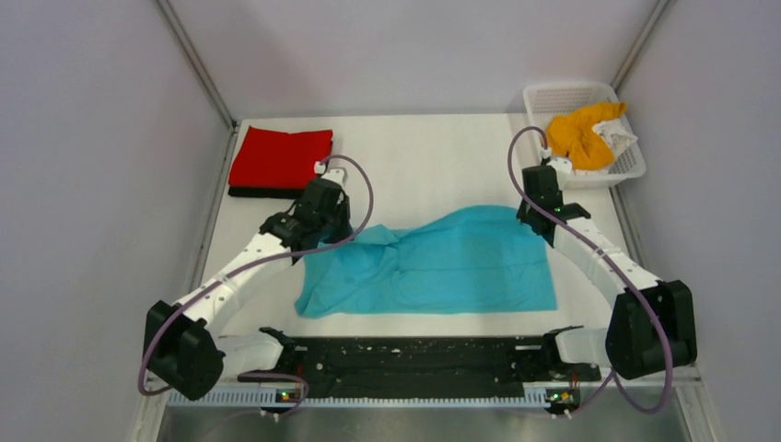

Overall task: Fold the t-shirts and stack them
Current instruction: Fold the other side of the tshirt into a rectangle

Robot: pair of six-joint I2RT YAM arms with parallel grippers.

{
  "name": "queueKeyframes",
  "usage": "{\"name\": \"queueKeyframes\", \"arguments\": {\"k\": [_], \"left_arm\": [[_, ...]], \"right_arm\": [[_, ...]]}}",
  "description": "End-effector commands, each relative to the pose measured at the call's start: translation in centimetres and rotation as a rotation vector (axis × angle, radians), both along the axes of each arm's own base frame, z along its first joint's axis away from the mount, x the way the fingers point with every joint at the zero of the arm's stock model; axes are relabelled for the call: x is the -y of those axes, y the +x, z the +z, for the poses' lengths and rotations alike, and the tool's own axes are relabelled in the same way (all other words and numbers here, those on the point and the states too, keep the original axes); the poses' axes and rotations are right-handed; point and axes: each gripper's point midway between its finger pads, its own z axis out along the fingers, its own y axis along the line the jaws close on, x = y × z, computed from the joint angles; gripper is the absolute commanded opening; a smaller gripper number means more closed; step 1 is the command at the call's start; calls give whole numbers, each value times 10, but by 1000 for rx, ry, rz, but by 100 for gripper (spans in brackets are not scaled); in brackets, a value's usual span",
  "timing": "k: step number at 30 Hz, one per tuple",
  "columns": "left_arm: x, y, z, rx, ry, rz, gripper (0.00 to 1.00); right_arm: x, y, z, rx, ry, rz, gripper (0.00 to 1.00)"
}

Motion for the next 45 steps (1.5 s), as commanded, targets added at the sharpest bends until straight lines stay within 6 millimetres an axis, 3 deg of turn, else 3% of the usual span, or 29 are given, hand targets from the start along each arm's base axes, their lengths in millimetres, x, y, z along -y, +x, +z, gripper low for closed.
{"name": "queueKeyframes", "arguments": {"k": [1,8,11,14,17,20,21,23,25,26,27,29,33,38,42,45], "left_arm": [[-9,-15,-4,-1,-14,63,0],[-18,-49,-18,-29,-19,85,0],[-24,-61,-29,-55,-12,84,0],[-16,-72,-43,-110,-45,65,3],[-6,-91,-65,-197,-92,51,16],[-15,-120,-84,-304,-92,108,28],[-18,-129,-86,-332,-100,138,37],[-14,-147,-79,-371,-155,131,54],[5,-155,-56,-345,-276,35,73],[12,-153,-44,-308,-321,-1,90],[15,-147,-33,-257,-345,-19,98],[15,-125,-18,-134,-349,-7,99],[11,-72,1,25,-270,96,99],[36,-30,-31,-48,-178,107,99],[78,-30,-65,-235,-183,-18,99],[104,-42,-77,-294,-224,-92,99]], "right_arm": [[-3,-14,3,14,20,23,0],[-1,-32,-4,2,33,23,0],[-6,-39,-14,-15,68,35,0],[0,-53,-31,-74,58,4,4],[10,-74,-43,-135,49,-72,14],[18,-98,-50,-185,54,-146,55],[19,-105,-51,-195,61,-155,61],[19,-116,-48,-192,82,-162,67],[16,-119,-40,-157,110,-148,72],[14,-119,-34,-124,131,-140,76],[13,-118,-30,-106,142,-132,83],[10,-114,-19,-56,164,-112,97],[-2,-109,-10,-29,212,-58,99],[-14,-107,-10,-28,247,4,99],[-13,-107,-10,-26,242,13,99],[-14,-107,-11,-28,236,29,99]]}}
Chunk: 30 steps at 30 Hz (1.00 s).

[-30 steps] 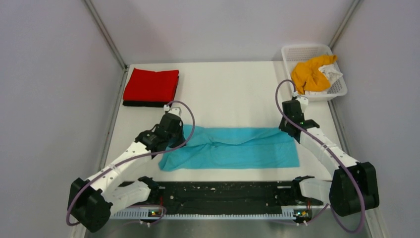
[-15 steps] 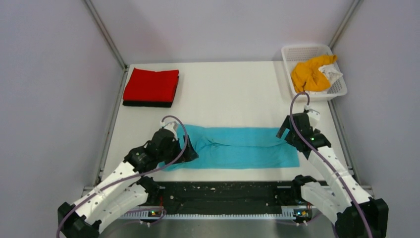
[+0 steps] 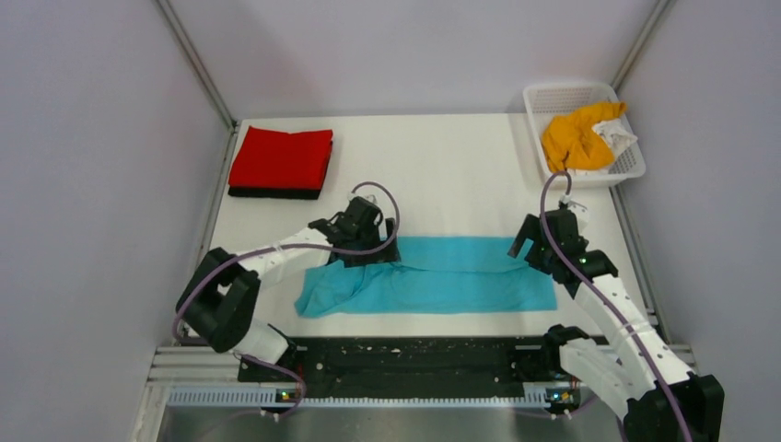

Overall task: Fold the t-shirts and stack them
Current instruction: Fold the other side of the tshirt into a rectangle

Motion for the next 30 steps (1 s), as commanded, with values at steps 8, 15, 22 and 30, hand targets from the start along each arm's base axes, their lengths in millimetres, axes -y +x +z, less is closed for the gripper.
{"name": "queueKeyframes", "arguments": {"k": [8,15,22,30], "left_arm": [[62,-78,22,5,-124,-235,99],[28,-89,-4,-48,71,-142,99],[29,-64,48,98,-50,-40,99],[-18,-18,25,106,-186,189,99]], "right_arm": [[-6,16,11,76,-23,78,99],[-28,52,27,157,20,167,99],[-44,80,-4,73,36,215,99],[-4,56,-57,-134,-53,63,99]]}}
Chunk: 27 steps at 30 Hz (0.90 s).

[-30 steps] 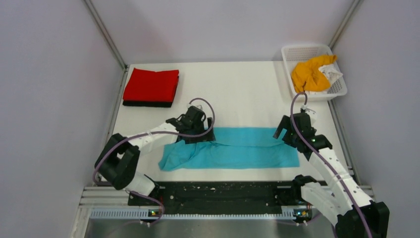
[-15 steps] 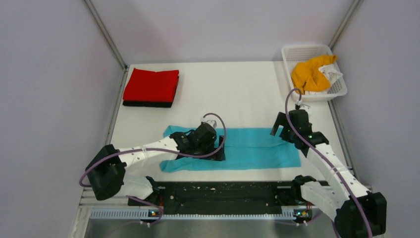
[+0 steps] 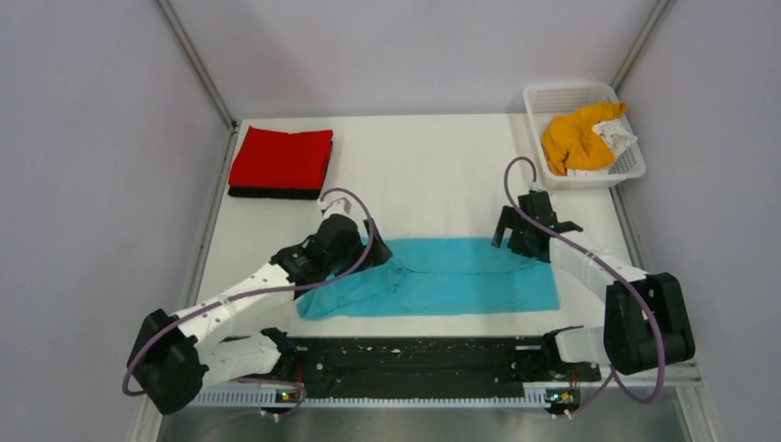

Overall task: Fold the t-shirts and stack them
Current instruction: Rotate the tshirt 90 degrees

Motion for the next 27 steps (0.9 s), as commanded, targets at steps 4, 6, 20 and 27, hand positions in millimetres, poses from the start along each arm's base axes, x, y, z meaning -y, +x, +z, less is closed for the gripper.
{"name": "queueKeyframes", "arguments": {"k": [4,6,20,27], "left_arm": [[-41,33,-66,-151,-30,182,99],[-47,37,-73,-166,-10,202,99],[-37,124,-90,-240,15,135,99],[10,269,-73,-155,-22,66,99]], "right_arm": [[46,-38,-4,-127,-87,-198,99],[52,-58,2,-156,-96,-248,99],[-24,4,56,222,252,73,99],[-46,0,0,95,323,98,99]]}}
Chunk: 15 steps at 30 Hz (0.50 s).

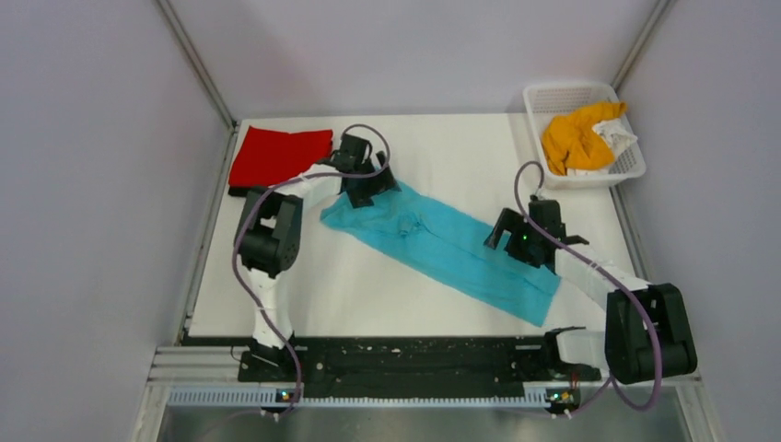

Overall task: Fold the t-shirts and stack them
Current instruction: Rotate the tshirt 90 degrees

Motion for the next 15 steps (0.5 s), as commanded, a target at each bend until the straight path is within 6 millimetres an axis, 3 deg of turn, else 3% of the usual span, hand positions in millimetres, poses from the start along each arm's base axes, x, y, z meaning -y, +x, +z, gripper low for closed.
{"name": "queueKeyframes", "arguments": {"k": [1,6,9,12,15], "left_arm": [[31,82,-3,71,-30,-77,99],[104,170,13,154,-350,-111,99],[136,209,21,252,-597,-31,99],[152,232,19,293,-715,79,99],[159,239,16,341,-717,134,99]], "right_arm": [[-21,-6,-10,13,54,75,99],[-56,-66,-32,-133,91,174,99],[-95,-103,-29,-177,166,263,99],[-132,-128,-17,-193,241,339,99],[-166,-142,-6,-173,268,467,99]]}}
